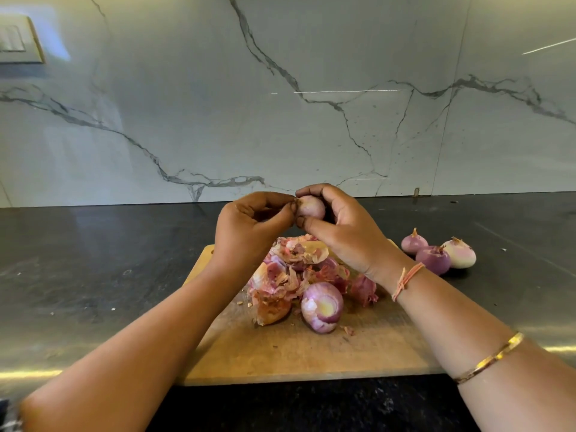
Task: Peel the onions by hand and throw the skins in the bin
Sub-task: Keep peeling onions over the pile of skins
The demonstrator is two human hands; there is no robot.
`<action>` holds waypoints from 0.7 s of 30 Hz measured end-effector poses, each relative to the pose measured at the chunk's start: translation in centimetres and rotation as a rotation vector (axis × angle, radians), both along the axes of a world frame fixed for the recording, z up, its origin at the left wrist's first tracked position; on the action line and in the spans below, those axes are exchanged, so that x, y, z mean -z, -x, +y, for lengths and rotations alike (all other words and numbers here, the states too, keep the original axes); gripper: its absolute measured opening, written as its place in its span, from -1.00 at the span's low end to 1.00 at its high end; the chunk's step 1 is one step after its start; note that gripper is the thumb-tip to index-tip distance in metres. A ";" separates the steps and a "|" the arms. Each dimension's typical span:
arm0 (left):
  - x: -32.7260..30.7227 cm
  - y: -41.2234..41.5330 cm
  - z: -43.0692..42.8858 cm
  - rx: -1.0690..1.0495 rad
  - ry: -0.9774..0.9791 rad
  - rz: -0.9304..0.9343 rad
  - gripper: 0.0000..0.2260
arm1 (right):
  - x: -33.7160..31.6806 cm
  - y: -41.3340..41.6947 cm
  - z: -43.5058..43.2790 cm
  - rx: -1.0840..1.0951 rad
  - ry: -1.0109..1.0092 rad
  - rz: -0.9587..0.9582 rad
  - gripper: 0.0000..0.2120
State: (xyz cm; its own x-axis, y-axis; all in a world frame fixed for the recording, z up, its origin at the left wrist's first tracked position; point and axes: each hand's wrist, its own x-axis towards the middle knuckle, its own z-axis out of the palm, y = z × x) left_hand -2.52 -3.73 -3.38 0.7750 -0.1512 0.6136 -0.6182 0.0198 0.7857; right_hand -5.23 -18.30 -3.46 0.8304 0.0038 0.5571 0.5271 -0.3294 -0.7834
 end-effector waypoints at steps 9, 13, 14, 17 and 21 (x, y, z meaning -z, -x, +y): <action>-0.1 -0.1 0.0 -0.043 -0.084 -0.091 -0.82 | -0.1 0.2 0.2 -0.019 0.026 0.004 -0.70; -0.1 0.1 0.0 -0.092 -0.110 -0.145 -0.84 | -0.2 0.3 0.2 -0.053 -0.005 0.025 -0.72; -0.1 0.2 0.0 -0.107 -0.113 -0.157 -0.82 | -0.2 0.4 0.3 -0.066 -0.010 0.030 -0.73; -0.1 0.2 0.1 -0.137 -0.132 -0.194 -0.78 | -0.4 0.5 0.3 -0.116 -0.062 0.046 -0.73; 0.0 0.3 -0.1 -0.156 -0.136 -0.202 -0.77 | -0.6 0.7 0.0 -0.168 -0.187 0.108 -0.60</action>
